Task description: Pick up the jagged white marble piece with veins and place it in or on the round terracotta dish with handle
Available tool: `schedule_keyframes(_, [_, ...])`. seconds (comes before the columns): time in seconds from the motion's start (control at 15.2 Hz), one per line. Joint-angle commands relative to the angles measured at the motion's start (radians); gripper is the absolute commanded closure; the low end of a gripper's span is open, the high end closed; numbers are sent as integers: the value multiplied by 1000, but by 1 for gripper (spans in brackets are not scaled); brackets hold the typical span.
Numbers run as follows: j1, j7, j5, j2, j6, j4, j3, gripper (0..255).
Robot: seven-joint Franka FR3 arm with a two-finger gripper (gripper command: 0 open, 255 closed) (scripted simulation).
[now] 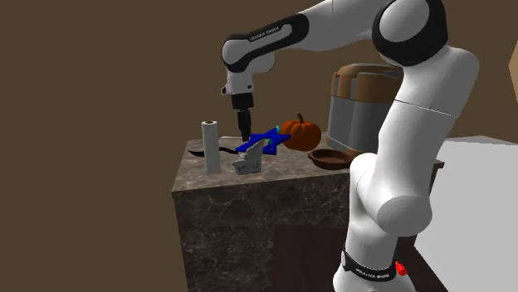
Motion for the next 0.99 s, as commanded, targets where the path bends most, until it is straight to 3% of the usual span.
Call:
schedule_keyframes(0.0, [-6, -82, 25, 81, -5, 51, -44, 0])
schedule_keyframes(0.4, [-65, -317, 147, 366, -32, 232, -126, 0])
schedule_keyframes(0.92, [-62, -311, 140, 351, 71, 117, -120, 0])
